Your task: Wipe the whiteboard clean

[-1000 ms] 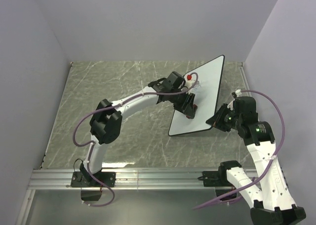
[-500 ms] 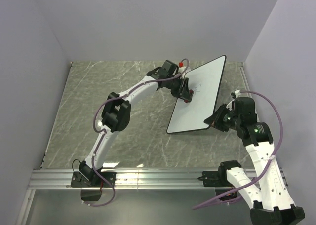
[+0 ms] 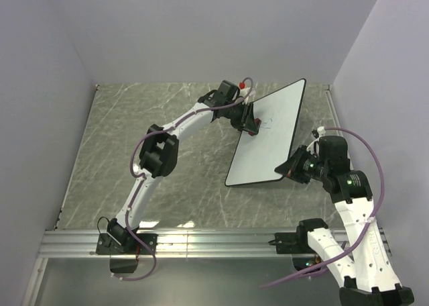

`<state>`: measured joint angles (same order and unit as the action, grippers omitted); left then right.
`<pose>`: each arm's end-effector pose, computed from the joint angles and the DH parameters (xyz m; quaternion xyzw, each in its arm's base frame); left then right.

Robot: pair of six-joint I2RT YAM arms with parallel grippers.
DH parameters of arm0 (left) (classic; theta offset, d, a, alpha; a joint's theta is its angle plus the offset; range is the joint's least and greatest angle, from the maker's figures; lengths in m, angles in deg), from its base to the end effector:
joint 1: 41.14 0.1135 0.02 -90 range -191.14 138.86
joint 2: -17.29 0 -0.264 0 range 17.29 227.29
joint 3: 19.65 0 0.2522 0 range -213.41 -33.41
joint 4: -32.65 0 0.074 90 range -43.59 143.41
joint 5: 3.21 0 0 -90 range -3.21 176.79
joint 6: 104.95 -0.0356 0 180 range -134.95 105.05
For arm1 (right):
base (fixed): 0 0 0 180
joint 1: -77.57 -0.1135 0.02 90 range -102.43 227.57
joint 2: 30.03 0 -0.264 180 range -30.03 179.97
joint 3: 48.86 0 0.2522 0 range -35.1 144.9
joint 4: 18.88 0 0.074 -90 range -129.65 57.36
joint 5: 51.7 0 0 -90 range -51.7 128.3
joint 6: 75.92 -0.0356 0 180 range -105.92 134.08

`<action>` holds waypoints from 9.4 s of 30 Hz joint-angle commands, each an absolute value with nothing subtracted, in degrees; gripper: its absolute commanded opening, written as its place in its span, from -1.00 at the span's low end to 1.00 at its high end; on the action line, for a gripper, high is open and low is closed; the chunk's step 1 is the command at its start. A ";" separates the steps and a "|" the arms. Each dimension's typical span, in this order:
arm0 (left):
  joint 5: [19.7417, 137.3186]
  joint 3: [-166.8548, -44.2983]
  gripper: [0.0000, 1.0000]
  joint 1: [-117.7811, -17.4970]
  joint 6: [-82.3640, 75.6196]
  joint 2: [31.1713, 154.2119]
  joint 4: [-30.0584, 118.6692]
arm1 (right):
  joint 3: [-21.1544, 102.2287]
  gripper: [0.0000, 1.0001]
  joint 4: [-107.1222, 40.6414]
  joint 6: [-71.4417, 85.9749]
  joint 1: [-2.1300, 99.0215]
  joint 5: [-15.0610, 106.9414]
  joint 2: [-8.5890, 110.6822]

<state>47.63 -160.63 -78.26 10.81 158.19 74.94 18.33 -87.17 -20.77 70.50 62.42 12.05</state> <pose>0.4268 -0.3513 0.2121 0.2203 0.8438 -0.4605 0.1658 0.1273 0.0304 0.3246 0.1349 0.8911 0.3180 0.2942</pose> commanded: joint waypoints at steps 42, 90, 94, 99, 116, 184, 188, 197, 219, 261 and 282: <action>53.41 -153.47 -0.99 -86.30 4.91 150.72 77.60 | 17.73 -1.00 -91.45 -11.41 68.61 77.15 8.46; 51.55 -161.29 -0.99 -91.32 4.20 150.62 74.09 | 12.10 -1.00 -89.51 -9.21 65.80 76.62 8.29; 52.33 -159.27 -0.99 -91.41 3.86 149.48 76.81 | 12.01 -1.00 -89.42 -9.30 65.71 76.53 8.46; 54.53 -151.21 -0.99 -91.41 4.56 145.52 77.70 | 12.19 -1.00 -89.60 -9.21 65.71 76.27 8.20; 64.91 -165.68 -0.99 -81.58 13.09 163.79 83.24 | 12.28 -1.00 -90.21 -9.12 65.62 76.09 7.76; 63.32 -139.49 -0.99 -85.97 11.85 148.85 78.05 | 14.74 -1.00 -84.41 -8.24 65.18 74.77 13.03; 64.64 -144.13 -0.99 -84.29 10.98 152.10 79.19 | 14.65 -1.00 -84.24 -8.33 65.09 74.95 12.68; 59.03 -160.43 -0.99 -87.10 8.69 155.19 80.53 | 14.56 -1.00 -84.32 -8.33 65.09 75.04 12.50; 63.58 -148.37 -0.99 -76.31 15.11 125.84 75.23 | 29.57 -1.00 -80.19 -9.74 65.27 67.04 20.50; 64.82 -109.44 -0.99 -66.72 12.47 111.58 74.18 | 27.40 -1.00 -70.97 -23.97 56.66 74.59 11.98; 81.15 -105.74 -1.00 -66.80 14.58 97.81 77.69 | 67.19 -1.00 -59.80 -23.80 57.00 44.47 40.25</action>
